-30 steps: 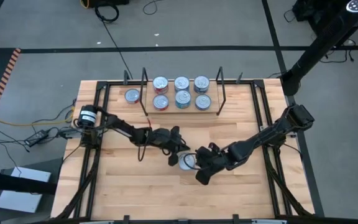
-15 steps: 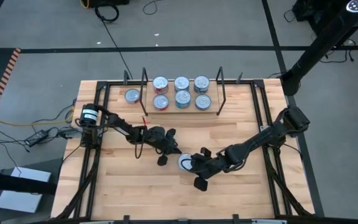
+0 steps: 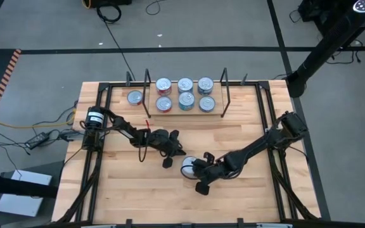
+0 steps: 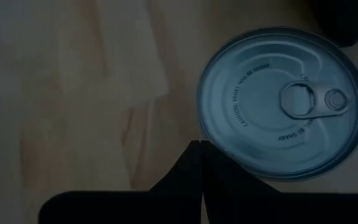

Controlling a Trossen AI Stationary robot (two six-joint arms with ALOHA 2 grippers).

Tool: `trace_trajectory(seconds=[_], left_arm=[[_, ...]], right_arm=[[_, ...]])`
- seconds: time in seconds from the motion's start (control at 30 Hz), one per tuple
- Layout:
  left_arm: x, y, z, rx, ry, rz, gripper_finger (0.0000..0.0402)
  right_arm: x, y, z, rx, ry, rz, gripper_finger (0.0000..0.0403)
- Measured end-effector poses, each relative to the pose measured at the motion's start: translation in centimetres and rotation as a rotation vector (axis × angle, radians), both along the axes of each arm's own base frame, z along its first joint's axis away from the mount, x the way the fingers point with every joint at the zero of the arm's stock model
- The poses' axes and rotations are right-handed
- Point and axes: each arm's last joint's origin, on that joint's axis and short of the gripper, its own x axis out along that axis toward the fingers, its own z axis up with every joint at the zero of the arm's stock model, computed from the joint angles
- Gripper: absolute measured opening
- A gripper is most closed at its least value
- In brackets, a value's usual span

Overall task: Stack canned seafood by type on shelf
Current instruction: Stack the blue tuna can on top of the other blue tuna can

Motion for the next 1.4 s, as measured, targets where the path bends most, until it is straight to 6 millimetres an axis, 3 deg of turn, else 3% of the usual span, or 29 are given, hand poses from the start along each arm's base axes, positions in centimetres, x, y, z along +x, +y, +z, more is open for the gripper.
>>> trace_trajectory(seconds=[0.87,1.4], left_arm=[[0.9,0.0,0.6,0.005,-0.013,0.004,0.0001],[0.7,-0.1,0.3,-0.008,0.019,-0.015,0.0001]], right_arm=[[0.4,-1.6,-0.4,-0.026,0.007,0.017,0.0008],[2.9,-2.4,2.8,0.034,-0.07,-0.052,0.0008]])
